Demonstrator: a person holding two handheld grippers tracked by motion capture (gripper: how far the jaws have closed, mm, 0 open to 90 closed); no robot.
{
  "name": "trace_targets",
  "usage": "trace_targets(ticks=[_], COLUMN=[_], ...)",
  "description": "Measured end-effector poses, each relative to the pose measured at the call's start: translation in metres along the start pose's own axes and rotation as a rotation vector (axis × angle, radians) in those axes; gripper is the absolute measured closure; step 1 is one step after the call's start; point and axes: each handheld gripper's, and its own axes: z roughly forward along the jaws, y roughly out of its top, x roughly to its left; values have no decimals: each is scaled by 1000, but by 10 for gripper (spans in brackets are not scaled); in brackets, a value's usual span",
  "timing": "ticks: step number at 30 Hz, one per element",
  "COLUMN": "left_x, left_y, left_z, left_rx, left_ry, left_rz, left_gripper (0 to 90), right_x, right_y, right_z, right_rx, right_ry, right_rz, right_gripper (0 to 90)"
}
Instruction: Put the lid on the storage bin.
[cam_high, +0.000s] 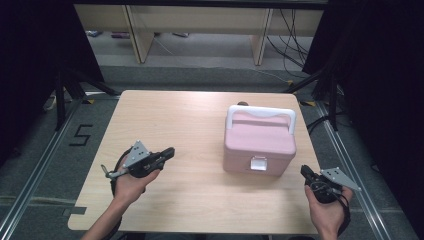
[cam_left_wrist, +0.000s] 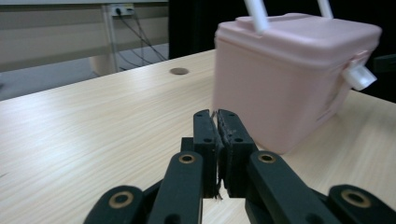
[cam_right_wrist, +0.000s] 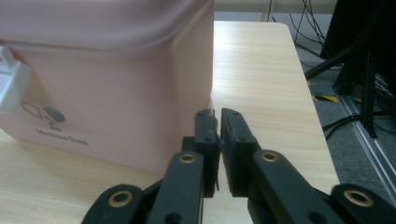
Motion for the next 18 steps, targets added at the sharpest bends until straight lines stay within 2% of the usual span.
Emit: trace_targets(ticks=[1,2,3,4,6,8,9,10,11,12,13,15,16,17,18], left_x=[4,7,10,14,20,26,29,32,34,36,38,42,45,46,47], left_y=[-4,-8,-12,-16,-25,-35,-39,-44,-48,-51,-55,-62,-64,-66,-67], left_z=[-4,-8,-13,-16,-25,-34,-38,-42,-46,-50,-52,-56,-57,-58,-59], left_rx=[-3,-1,0,-4,7,16,11,6,19,21,12,11,12,8,0], left_ry=[15,28,44,59,95,134,148,160,181,198,208,221,229,232,233], left_rz=[-9,-22,-30,-34,-34,-35,-42,-57,-55,-47,-55,-74,-81,-87,-97], left_gripper=[846,845,843,842,835,834,833,832,830,827,822,808,801,796,792], right_x=[1,0,-1,-1,-1,-3,-2,-2,-3,0,-3,-2,-1,-2,1], right_y=[-2,-2,-3,-4,-7,-10,-12,-14,-14,-16,-17,-19,-20,-21,-21], right_z=[1,2,2,2,4,6,7,9,8,9,10,11,13,14,13], right_rx=[-5,-17,-4,13,7,13,16,4,10,24,20,29,14,15,35], right_ry=[-15,-6,-3,3,-14,-14,-6,-20,-11,-23,-14,-18,-19,-31,-23], right_rz=[14,1,-5,12,25,9,19,8,4,33,4,25,27,3,37], right_gripper=[854,852,849,848,844,839,837,835,832,829,826,815,812,807,800])
